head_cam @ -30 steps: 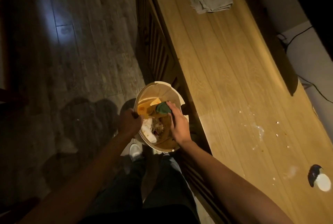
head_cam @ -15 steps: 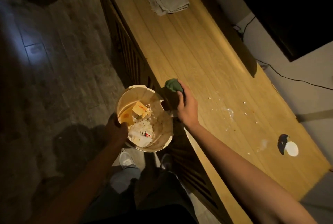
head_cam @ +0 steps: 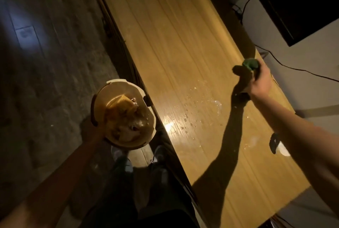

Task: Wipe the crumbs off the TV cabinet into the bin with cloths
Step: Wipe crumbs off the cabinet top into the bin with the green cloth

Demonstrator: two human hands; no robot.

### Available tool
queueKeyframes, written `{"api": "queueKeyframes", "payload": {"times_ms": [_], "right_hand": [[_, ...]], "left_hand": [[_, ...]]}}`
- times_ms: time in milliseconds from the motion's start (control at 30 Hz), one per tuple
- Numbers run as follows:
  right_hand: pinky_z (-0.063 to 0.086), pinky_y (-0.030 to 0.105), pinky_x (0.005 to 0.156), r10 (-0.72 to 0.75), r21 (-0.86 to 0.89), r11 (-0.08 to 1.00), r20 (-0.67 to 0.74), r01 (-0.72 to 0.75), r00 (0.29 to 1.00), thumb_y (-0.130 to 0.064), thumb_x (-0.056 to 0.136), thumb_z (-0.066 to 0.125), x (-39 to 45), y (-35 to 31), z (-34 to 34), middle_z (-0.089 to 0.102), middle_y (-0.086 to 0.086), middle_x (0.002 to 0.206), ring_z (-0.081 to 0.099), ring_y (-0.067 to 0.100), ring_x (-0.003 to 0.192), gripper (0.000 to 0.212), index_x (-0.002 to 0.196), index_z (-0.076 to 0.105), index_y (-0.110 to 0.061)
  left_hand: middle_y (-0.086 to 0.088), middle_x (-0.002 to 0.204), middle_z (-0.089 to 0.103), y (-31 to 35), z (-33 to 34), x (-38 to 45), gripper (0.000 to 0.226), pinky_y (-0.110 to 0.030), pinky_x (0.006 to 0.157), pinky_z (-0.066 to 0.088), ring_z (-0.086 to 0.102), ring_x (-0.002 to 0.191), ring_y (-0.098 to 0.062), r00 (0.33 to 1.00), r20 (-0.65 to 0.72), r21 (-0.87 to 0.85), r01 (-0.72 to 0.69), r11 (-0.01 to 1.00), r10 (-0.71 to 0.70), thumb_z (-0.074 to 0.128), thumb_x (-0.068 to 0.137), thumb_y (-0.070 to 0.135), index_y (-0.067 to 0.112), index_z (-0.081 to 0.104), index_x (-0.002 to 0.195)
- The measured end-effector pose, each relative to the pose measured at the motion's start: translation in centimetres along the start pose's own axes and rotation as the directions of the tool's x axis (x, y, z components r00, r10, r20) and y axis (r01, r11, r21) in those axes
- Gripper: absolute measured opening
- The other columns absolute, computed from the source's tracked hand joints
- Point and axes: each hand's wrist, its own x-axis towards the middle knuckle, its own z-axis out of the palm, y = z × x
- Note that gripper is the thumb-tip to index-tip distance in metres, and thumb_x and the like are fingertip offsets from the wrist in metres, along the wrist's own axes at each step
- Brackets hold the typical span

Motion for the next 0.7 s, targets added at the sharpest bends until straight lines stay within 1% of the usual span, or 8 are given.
{"api": "queueKeyframes", "payload": {"times_ms": [33,133,233,300,367,467,600,700], "right_hand": [[0.039,0.047,0.115,0.021,-0.01,1.0,0.0,-0.021,1.0,-0.022,0.101,0.059,0.7,0.6,-1.2,0.057,0.0,0.144,0.052,0.023,0.134,0.046,0.144,0.047,-0.033],[0.042,0.056,0.114,0.166,-0.207,0.966,0.047,-0.153,0.985,-0.002,0.096,0.058,3.2,4.8,-2.7,0.052,0.01,0.147,0.05,0.037,0.136,0.062,0.147,0.042,-0.033],[0.037,0.055,0.118,0.236,-0.277,0.937,0.054,-0.213,0.97,0.001,0.101,0.045,3.7,7.3,-2.2,0.045,0.015,0.155,0.043,0.042,0.141,0.06,0.152,0.039,-0.031],[0.027,0.052,0.125,0.244,-0.26,0.939,0.039,-0.226,0.969,-0.001,0.103,0.039,3.3,7.9,-1.2,0.033,0.013,0.164,0.031,0.039,0.15,0.059,0.156,0.034,-0.027],[0.022,0.049,0.128,0.241,-0.236,0.944,0.007,-0.232,0.971,-0.006,0.106,0.037,3.0,7.4,-0.3,0.029,0.012,0.166,0.026,0.036,0.154,0.054,0.157,0.032,-0.023],[0.021,0.048,0.128,0.19,-0.226,0.957,0.016,-0.181,0.982,-0.011,0.107,0.039,2.6,5.6,0.9,0.031,0.009,0.166,0.027,0.032,0.153,0.052,0.157,0.033,-0.02],[0.021,0.047,0.128,0.071,-0.174,0.983,0.086,-0.055,0.994,-0.013,0.107,0.041,0.9,2.6,3.2,0.03,0.005,0.167,0.029,0.029,0.153,0.051,0.157,0.033,-0.023],[0.02,0.046,0.128,0.035,-0.16,0.987,0.128,-0.015,0.991,-0.015,0.108,0.04,-0.7,0.5,4.9,0.024,0.003,0.17,0.024,0.026,0.155,0.054,0.16,0.028,-0.023]], "left_hand": [[-0.029,0.128,0.06,0.0,0.3,-0.4,0.04,-0.055,0.099,0.048,0.057,0.118,-0.049,1.0,0.007,-0.018,-0.002,1.0,0.002,0.061,0.098,0.024,-0.002,0.055,0.128],[-0.026,0.138,0.055,0.2,0.3,-1.0,0.051,-0.057,0.106,0.045,0.054,0.125,-0.045,0.999,0.046,-0.066,0.006,0.998,-0.003,0.06,0.098,0.033,0.004,0.049,0.138],[-0.025,0.128,0.06,0.2,0.4,-1.6,0.052,-0.058,0.102,0.048,0.058,0.118,-0.043,0.999,0.035,-0.136,0.034,0.99,-0.029,0.062,0.09,0.039,0.004,0.055,0.127],[-0.024,0.121,0.063,0.0,0.5,-2.0,0.061,-0.059,0.099,0.05,0.06,0.112,-0.042,0.999,0.04,-0.157,0.034,0.987,-0.028,0.056,0.078,0.049,0.003,0.057,0.119],[-0.024,0.116,0.063,-0.3,0.6,-2.2,0.059,-0.06,0.097,0.051,0.061,0.109,-0.042,0.998,0.035,-0.165,0.05,0.985,-0.044,0.053,0.077,0.051,0.004,0.057,0.112],[-0.021,0.109,0.065,-0.8,0.7,-2.2,0.044,-0.061,0.094,0.052,0.063,0.104,-0.041,0.998,0.045,-0.184,0.053,0.981,-0.045,0.054,0.08,0.048,0.01,0.058,0.104],[-0.02,0.124,0.065,-0.8,0.4,-2.3,0.063,-0.06,0.099,0.051,0.062,0.114,-0.04,0.998,0.059,-0.215,0.027,0.976,-0.015,0.057,0.079,0.054,0.011,0.058,0.125],[-0.023,0.128,0.063,-0.7,0.3,-2.2,0.071,-0.062,0.101,0.049,0.06,0.117,-0.044,0.997,0.08,-0.22,0.019,0.975,-0.001,0.057,0.078,0.054,0.006,0.055,0.13]]}}
